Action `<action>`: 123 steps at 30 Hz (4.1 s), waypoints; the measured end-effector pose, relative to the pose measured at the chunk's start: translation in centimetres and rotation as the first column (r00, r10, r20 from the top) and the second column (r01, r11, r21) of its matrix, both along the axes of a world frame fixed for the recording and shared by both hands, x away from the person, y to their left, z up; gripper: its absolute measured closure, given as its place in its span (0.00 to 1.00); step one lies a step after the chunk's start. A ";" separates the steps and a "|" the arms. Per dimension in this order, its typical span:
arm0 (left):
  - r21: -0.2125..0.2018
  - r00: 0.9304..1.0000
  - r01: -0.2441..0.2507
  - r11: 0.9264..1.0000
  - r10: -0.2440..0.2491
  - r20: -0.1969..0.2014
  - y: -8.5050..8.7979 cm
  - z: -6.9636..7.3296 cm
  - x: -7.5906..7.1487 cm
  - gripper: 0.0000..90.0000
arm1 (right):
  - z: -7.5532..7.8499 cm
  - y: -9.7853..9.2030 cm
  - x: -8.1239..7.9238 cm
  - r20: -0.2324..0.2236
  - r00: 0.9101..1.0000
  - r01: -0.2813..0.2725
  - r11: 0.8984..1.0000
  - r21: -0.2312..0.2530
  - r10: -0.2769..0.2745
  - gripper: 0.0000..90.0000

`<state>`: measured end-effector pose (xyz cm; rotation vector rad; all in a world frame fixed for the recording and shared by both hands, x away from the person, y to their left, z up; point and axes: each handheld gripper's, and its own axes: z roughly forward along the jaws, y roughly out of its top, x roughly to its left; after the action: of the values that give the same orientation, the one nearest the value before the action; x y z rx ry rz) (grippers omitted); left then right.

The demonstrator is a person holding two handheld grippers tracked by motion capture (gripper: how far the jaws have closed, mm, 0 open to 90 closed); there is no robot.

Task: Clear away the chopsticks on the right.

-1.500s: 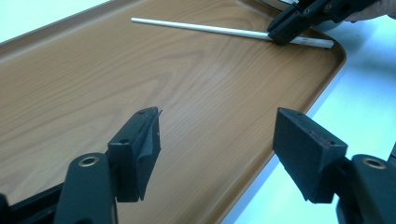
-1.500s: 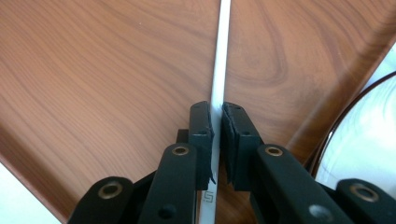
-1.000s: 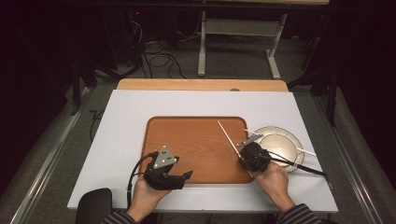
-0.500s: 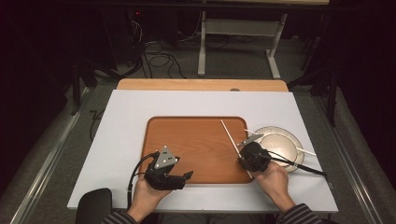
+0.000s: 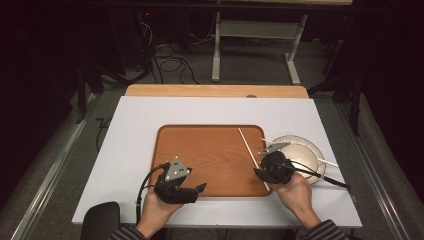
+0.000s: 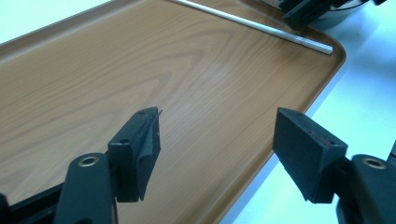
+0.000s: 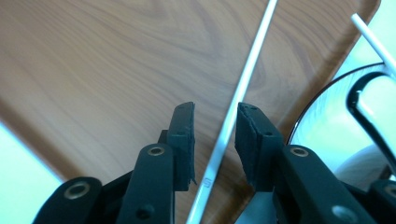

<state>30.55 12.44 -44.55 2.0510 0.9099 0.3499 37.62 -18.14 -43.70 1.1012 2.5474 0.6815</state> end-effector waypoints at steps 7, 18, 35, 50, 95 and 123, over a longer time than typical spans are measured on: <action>0.006 1.000 -0.001 1.000 0.001 -0.003 0.0 -0.1 0.2 0.36 | 1.9 -1.1 -0.1 0.031 0.999 -0.045 0.997 0.067 0.043 0.74; 0.007 1.000 -0.001 1.000 0.001 -0.004 -0.1 -0.1 0.2 0.36 | 5.1 -4.3 0.1 0.106 0.994 -0.048 0.995 0.083 0.039 0.76; 0.005 1.000 -0.005 1.000 0.005 -0.005 -0.1 -0.1 0.2 0.36 | 8.1 -10.6 2.5 0.129 0.991 0.041 0.998 0.039 -0.046 0.82; 0.013 1.000 -0.003 1.000 0.003 -0.010 -0.2 -0.3 0.3 0.36 | 6.2 -15.3 4.2 0.055 0.992 0.115 0.993 0.005 -0.115 0.83; 0.010 1.000 -0.009 1.000 0.009 -0.010 0.0 -0.3 0.3 0.36 | 1.4 -16.0 6.5 -0.096 0.985 0.125 0.977 -0.175 -0.144 0.94; 0.005 1.000 -0.011 1.000 0.011 -0.006 0.1 -0.2 0.2 0.36 | 8.8 -10.1 0.8 0.118 0.993 0.003 0.993 -0.120 0.011 0.95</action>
<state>30.78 12.56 -44.72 2.0536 0.9257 0.3526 38.46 -28.29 -34.94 0.9862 2.4551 0.5689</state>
